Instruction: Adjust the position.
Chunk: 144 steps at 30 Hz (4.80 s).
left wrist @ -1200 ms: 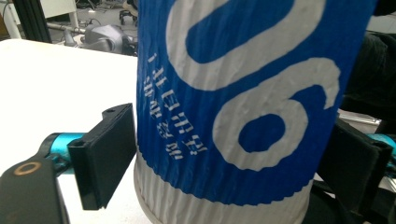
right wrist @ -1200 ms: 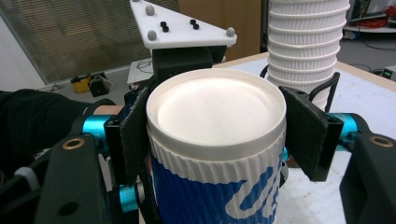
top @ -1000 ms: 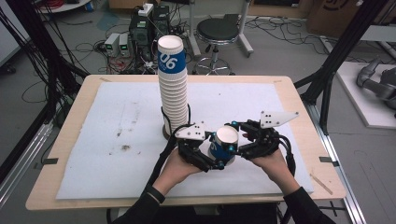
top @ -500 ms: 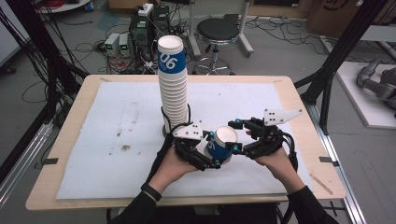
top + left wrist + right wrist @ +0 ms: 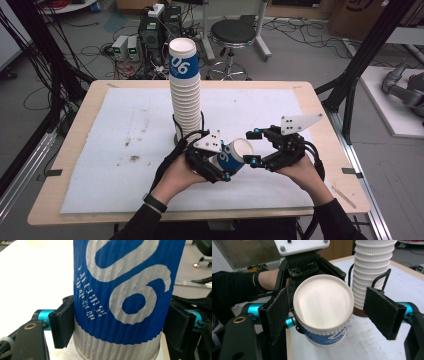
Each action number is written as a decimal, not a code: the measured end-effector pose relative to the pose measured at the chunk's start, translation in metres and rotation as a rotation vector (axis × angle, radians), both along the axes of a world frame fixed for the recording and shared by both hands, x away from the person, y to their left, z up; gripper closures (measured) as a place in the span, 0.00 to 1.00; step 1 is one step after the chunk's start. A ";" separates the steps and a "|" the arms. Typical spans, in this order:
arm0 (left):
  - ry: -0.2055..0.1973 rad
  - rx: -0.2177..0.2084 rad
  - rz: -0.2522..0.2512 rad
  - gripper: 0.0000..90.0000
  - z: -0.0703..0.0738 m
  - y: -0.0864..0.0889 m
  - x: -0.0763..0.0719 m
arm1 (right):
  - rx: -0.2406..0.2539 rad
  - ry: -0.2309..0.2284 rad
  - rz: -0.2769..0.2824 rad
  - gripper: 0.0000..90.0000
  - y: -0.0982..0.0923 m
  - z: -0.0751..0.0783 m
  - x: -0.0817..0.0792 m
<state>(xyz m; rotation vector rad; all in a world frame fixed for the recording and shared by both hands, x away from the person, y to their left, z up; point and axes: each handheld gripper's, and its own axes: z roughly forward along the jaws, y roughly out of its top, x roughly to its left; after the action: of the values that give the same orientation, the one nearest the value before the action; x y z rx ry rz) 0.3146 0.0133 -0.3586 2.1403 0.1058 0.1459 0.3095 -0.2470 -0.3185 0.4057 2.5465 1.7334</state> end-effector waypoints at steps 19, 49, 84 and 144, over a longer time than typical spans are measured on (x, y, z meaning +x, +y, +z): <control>0.076 -0.223 0.019 0.12 -0.003 0.011 0.002 | -0.018 0.024 0.028 0.33 0.003 -0.008 0.004; 0.146 -0.473 -0.028 0.18 -0.019 0.022 0.007 | 0.160 0.071 0.034 0.33 -0.010 -0.005 0.007; 0.015 -0.094 0.018 0.21 0.008 0.024 0.001 | -0.169 -0.011 0.000 0.21 0.003 -0.004 0.002; 0.043 -0.227 -0.020 0.22 0.018 0.034 0.001 | -0.194 -0.078 0.069 0.22 0.003 -0.007 -0.001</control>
<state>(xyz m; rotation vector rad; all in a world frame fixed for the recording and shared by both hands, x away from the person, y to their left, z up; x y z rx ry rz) 0.3154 0.0472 -0.3409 1.9180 0.1199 0.0717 0.3081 -0.2438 -0.3258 0.2393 2.6695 1.4707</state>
